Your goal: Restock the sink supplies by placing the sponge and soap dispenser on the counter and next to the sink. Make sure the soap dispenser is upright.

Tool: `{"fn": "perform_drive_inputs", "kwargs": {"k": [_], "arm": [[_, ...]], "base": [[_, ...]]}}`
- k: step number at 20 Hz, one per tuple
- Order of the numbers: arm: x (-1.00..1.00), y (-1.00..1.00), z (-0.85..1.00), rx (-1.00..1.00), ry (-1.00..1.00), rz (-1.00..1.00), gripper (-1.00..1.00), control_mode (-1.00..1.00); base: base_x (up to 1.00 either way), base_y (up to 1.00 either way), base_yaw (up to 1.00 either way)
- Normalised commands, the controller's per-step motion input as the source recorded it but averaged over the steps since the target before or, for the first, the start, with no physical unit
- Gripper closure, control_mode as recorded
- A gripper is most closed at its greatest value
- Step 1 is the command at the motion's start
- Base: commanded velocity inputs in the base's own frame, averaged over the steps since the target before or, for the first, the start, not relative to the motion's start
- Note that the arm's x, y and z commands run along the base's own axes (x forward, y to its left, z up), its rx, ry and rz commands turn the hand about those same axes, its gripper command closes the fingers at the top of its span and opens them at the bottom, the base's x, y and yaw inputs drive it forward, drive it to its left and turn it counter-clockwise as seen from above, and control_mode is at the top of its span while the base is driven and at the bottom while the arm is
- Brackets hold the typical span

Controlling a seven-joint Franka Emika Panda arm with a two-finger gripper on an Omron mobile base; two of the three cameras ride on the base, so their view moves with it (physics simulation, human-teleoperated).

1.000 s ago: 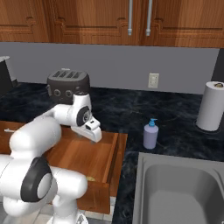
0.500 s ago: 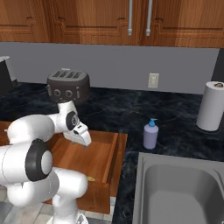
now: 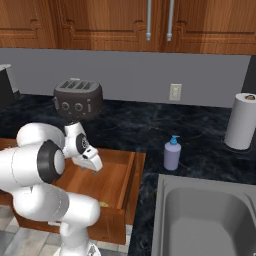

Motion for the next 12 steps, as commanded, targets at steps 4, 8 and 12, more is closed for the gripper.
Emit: {"fn": "perform_drive_inputs", "kwargs": {"k": [4,8,12], "arm": [[0.17,-0.02,-0.44,0.00,0.07,0.00,-1.00,-1.00],[0.11,-0.14,-0.37,0.01,0.04,0.00,-1.00,-1.00],[0.07,-0.10,-0.33,0.03,0.04,0.00,-1.00,-1.00]], "base": [[0.00,0.00,0.00],[0.00,0.00,0.00],[0.00,0.00,0.00]]}}
